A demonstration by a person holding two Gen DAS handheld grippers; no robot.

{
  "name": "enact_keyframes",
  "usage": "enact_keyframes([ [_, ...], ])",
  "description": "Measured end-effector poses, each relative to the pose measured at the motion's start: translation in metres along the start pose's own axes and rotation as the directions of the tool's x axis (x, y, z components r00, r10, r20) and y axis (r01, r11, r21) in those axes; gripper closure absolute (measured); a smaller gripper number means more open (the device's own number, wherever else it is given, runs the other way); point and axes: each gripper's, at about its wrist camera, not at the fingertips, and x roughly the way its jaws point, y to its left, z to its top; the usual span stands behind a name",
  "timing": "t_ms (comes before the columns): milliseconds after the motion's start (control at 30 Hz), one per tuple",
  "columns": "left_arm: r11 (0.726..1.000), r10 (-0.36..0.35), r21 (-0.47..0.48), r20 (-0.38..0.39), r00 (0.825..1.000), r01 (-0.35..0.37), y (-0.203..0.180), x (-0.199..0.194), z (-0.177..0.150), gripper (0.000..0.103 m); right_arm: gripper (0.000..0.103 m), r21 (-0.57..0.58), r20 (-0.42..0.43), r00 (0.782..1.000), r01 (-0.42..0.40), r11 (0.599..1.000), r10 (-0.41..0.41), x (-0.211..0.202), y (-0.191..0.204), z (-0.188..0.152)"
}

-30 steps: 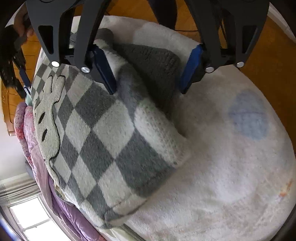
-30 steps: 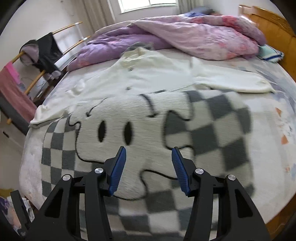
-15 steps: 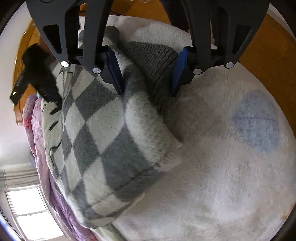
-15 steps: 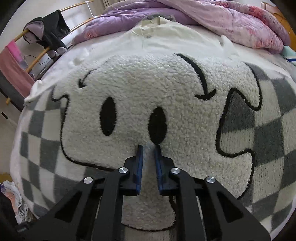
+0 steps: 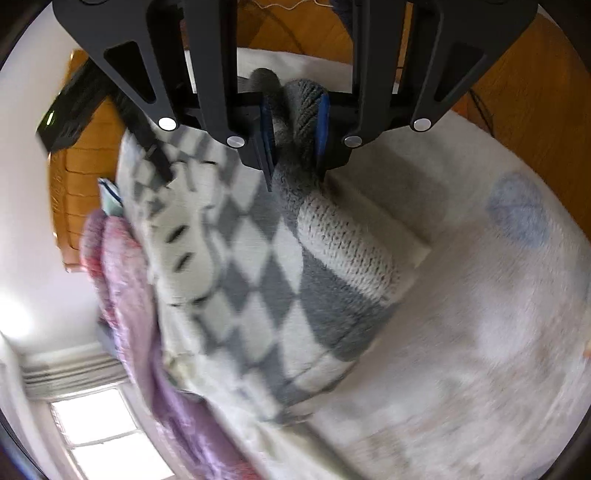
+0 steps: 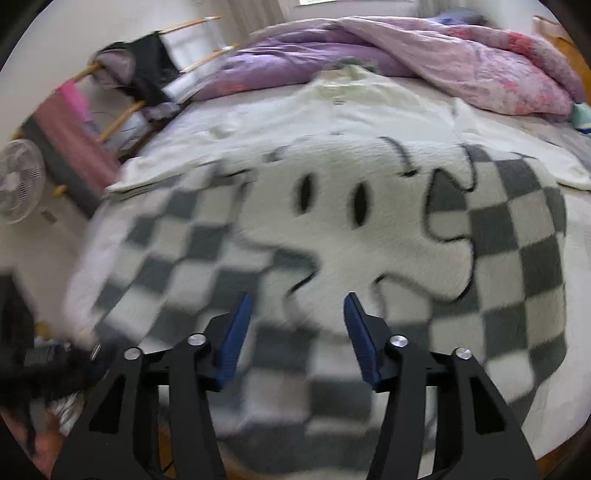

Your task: Fold large clothes

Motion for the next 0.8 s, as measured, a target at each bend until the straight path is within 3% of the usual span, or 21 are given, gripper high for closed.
enact_keyframes([
  [67,0.999,-0.04,0.002,-0.001,0.999,0.04,-0.014,-0.004,0.005,0.085,0.045,-0.037,0.01,0.999,-0.043,0.998,0.044,-0.017,0.015,-0.011],
  [133,0.996,-0.09,-0.023,-0.004,0.996,0.09,-0.024,-0.007,0.01,0.085,0.033,-0.07,0.01,0.997,-0.071,0.995,0.072,-0.028,0.026,-0.019],
  [300,0.995,-0.097,-0.022,-0.012,0.995,0.096,-0.044,-0.007,0.016,0.085,0.028,-0.217,0.003,0.993,-0.114,0.969,0.118,-0.037,0.06,-0.035],
  [467,0.994,-0.11,-0.025,-0.018,0.994,0.11,-0.05,-0.011,0.014,0.085,0.024,-0.325,0.021,0.991,-0.118,0.938,0.132,-0.014,0.09,-0.038],
  [667,0.995,-0.104,0.004,-0.021,0.994,0.104,-0.053,-0.015,0.014,0.085,0.023,-0.327,0.044,0.995,-0.068,0.943,0.087,0.021,0.109,-0.031],
  [800,0.994,-0.108,-0.003,-0.017,0.994,0.108,-0.05,-0.016,0.02,0.086,0.026,-0.304,0.059,0.993,-0.08,0.949,0.103,0.03,0.109,-0.021],
])
